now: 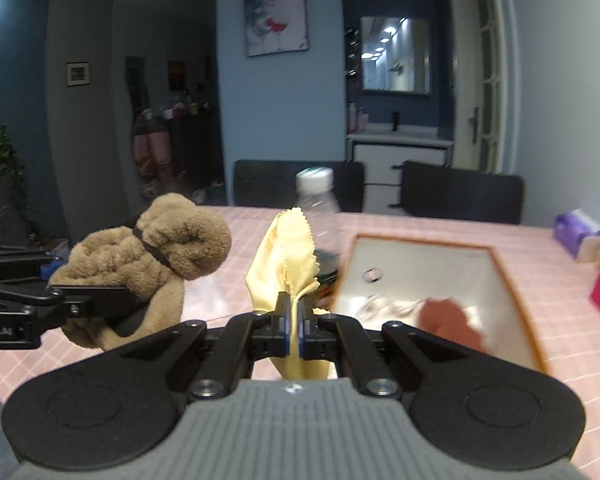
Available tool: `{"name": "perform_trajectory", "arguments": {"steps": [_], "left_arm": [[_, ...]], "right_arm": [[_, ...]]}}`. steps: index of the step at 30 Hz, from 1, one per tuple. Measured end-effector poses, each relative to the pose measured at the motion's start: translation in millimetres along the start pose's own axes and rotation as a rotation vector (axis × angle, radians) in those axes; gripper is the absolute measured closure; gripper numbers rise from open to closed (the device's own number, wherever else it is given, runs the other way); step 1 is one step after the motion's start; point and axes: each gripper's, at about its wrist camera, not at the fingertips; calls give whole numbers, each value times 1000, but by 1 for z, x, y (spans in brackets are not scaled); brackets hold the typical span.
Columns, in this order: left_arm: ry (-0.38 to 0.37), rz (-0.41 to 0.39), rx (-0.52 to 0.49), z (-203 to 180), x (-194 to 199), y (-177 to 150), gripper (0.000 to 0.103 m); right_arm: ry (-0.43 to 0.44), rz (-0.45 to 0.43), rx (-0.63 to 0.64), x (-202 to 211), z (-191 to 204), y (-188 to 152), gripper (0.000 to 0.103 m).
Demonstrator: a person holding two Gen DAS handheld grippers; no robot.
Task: Organize soft objects
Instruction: 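Lift the plush bear and yellow cloth and carry them over the box, then release the plush bear and yellow cloth into the box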
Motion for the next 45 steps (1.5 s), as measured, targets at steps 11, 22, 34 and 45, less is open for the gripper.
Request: {"name": "perform_trajectory", "arguments": {"steps": [11, 22, 34, 45], "left_arm": [[-41, 12, -166, -57, -73, 42, 54], [-33, 201, -214, -81, -166, 39, 54], [5, 315, -200, -81, -210, 25, 53], [86, 353, -242, -90, -234, 24, 42]], "right_arm": [[-237, 28, 118, -1, -55, 30, 103], [-332, 188, 70, -64, -134, 19, 103], [-343, 339, 8, -99, -160, -6, 102], [-331, 374, 77, -108, -154, -14, 93]]}}
Point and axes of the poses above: each gripper's, at about its wrist camera, not at the fingertips, and x roughly against the way its jaws point, z to its left, y to its top, and after that the axes turned 4 degrees about z, right-handed
